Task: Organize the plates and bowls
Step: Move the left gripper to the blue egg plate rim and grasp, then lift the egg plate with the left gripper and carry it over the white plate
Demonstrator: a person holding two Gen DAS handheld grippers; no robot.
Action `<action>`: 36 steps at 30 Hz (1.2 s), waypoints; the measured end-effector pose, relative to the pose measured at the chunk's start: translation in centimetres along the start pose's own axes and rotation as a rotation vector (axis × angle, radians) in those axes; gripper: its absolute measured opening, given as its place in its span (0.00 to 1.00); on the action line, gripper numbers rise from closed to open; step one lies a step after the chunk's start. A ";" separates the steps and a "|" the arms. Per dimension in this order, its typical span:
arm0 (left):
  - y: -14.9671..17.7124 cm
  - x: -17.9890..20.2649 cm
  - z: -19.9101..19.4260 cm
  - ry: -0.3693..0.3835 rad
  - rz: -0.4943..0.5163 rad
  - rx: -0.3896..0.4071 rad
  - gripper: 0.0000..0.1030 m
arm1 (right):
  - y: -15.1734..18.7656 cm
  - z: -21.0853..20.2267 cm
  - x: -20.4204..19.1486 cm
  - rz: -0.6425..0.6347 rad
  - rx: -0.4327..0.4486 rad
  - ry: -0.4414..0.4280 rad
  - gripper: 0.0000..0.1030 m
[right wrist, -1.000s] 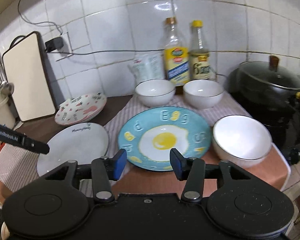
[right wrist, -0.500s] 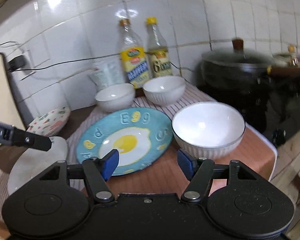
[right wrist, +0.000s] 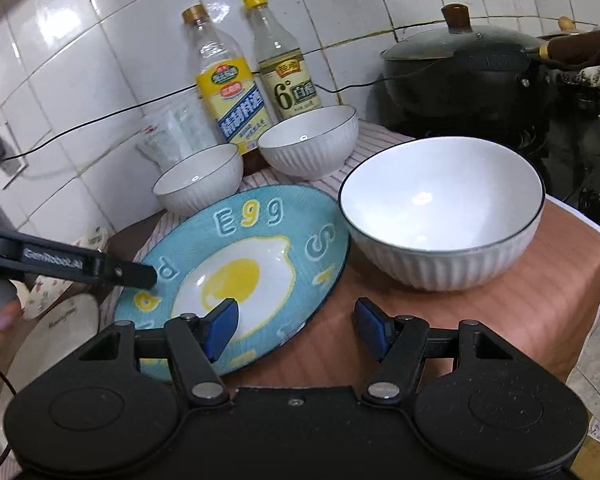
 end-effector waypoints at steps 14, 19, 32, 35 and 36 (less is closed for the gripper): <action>-1.9 -2.3 3.5 0.106 -0.059 -0.086 0.25 | -0.4 0.8 0.3 0.066 -0.033 -0.009 0.33; -1.7 -1.7 3.4 0.110 -0.062 -0.082 0.22 | -0.5 0.9 0.3 0.074 -0.042 0.011 0.23; -2.1 -2.1 3.4 0.097 -0.168 -0.117 0.22 | -1.2 1.2 0.3 0.104 -0.072 0.017 0.23; -1.8 -1.9 2.9 0.096 -0.165 -0.110 0.22 | -1.4 1.3 0.5 0.132 -0.085 0.015 0.22; -1.6 -1.9 2.5 0.097 -0.168 -0.104 0.22 | -1.4 1.3 0.5 0.131 -0.087 0.014 0.23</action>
Point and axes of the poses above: each gripper's, at about its wrist camera, not at the fingertips, and z roughly the way its jaws point, x to its right, y to its underside, the point moved 2 cm from there along z, roughly the way its jaws point, and after that the axes turned 3 degrees about -x, right-handed, at the moved point
